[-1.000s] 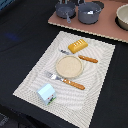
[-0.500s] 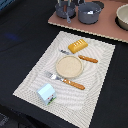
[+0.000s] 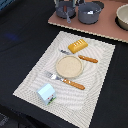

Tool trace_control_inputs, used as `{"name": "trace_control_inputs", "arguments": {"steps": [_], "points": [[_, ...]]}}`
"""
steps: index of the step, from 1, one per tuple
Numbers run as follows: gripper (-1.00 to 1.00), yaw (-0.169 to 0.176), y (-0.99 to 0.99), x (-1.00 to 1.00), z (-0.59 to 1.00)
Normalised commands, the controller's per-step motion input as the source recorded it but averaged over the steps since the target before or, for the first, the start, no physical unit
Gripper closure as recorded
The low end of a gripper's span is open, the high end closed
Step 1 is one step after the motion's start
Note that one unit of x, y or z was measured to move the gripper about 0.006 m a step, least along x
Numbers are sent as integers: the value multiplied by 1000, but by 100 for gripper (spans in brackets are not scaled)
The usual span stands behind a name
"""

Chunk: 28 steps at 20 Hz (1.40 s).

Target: Interact with the objects in diverse but meaningful ways.

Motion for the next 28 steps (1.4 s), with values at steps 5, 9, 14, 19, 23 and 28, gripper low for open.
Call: {"name": "trace_control_inputs", "arguments": {"steps": [5, 9, 14, 19, 23, 28], "points": [[-100, -97, -86, 666, 867], [-100, -23, -248, 879, 472], [-100, 0, -390, 811, 234], [-100, 11, -418, 705, 197], [-100, 163, -191, 216, 114], [-100, 162, -193, 246, 155]]}}
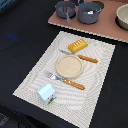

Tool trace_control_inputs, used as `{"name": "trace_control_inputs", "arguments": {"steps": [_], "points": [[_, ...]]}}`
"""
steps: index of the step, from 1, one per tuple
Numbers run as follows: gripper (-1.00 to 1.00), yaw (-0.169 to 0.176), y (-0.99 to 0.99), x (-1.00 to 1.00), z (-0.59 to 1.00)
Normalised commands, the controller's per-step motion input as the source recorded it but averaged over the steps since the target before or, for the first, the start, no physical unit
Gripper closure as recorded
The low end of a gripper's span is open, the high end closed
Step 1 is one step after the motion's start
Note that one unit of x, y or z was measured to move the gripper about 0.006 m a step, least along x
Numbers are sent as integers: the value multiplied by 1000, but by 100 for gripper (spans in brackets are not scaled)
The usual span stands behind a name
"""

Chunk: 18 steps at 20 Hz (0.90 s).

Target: Interact with the objects in diverse but meaningful ways.

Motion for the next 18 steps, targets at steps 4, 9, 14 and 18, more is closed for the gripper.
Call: {"name": "trace_control_inputs", "arguments": {"steps": [4, 9, 14, 18], "points": [[-100, 195, -114, 89, 114], [-100, 198, -147, 99, 58], [-100, 197, -158, 94, 26], [-100, 199, -175, 104, 0]]}}
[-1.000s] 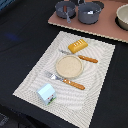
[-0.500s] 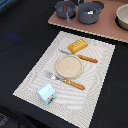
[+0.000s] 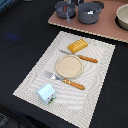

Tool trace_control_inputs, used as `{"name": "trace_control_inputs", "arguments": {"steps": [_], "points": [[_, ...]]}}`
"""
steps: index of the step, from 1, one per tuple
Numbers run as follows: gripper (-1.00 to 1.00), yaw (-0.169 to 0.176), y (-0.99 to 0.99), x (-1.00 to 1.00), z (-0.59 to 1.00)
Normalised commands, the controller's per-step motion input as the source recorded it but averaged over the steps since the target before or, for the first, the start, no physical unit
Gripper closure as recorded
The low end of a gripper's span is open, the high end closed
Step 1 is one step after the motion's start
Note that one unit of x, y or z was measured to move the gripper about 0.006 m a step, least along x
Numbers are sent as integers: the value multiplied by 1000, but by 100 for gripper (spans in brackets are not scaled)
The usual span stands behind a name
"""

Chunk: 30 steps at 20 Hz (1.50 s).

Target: Interact with the objects in diverse but meaningful ways.

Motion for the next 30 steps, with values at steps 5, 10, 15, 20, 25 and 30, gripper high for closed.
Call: {"name": "trace_control_inputs", "arguments": {"steps": [5, 10, 15, 20, 25, 30], "points": [[-100, 78, -233, 482, 107], [-100, 0, -228, 711, 286], [-100, -1, -225, 722, 299], [-100, -3, -257, 765, 224], [-100, 34, -212, 570, 81], [-100, 59, -228, 481, 6]]}}
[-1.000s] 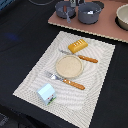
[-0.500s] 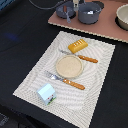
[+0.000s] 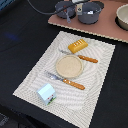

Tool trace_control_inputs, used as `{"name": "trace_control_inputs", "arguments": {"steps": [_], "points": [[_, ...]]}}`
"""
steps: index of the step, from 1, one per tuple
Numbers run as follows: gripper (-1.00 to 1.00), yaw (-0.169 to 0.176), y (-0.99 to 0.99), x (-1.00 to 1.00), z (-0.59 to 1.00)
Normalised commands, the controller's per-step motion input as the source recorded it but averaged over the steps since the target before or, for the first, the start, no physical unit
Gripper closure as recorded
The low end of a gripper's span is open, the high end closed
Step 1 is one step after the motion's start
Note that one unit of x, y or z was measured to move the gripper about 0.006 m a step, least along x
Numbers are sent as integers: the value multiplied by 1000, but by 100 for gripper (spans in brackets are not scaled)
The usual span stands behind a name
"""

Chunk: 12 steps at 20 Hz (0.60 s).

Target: Interact with the objects in diverse but meaningful ways.

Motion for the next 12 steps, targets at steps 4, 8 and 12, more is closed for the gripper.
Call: {"name": "trace_control_inputs", "arguments": {"steps": [4, 8, 12], "points": [[-100, 66, -267, 491, 0], [-100, 110, -307, 366, -113], [-100, 109, -353, 409, -186]]}}
